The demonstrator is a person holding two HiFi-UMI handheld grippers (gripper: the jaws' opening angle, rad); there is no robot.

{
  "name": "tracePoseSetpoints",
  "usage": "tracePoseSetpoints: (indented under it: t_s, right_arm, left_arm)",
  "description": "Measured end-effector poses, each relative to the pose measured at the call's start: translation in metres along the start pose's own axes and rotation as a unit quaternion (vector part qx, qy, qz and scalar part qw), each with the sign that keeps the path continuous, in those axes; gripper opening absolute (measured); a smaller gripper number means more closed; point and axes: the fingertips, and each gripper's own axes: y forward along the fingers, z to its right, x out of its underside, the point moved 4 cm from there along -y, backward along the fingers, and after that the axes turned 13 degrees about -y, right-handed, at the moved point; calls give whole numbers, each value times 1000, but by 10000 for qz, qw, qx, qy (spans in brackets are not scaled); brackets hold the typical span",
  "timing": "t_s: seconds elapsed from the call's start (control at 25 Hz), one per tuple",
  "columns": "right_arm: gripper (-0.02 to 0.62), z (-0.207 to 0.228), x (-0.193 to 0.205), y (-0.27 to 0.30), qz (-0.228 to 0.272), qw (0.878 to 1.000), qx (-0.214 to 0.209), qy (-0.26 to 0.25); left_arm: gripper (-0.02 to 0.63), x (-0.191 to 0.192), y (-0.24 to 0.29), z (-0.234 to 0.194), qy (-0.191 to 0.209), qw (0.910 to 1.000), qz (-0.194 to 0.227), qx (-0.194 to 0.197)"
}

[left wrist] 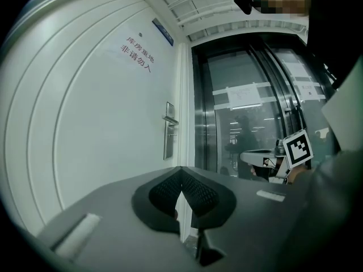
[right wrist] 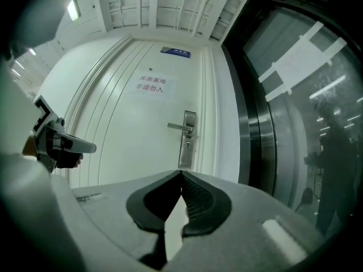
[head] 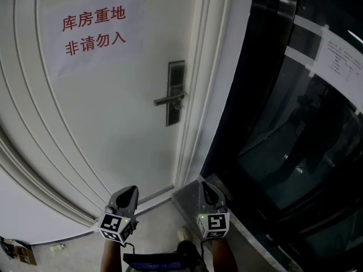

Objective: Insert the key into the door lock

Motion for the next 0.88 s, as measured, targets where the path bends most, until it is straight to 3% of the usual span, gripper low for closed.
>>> tracePoseSetpoints:
  t_s: [0.48, 0.88]
  right_arm:
    - [2, -22, 25, -31, -310, 9995, 41, 86]
    - [2, -25, 14, -27, -198, 9998, -2, 33]
  left_arm:
    - [2, 19, -23, -6, -85, 9998, -153, -28]
    - [2, 15, -21, -8, -89, 9999, -127, 3]
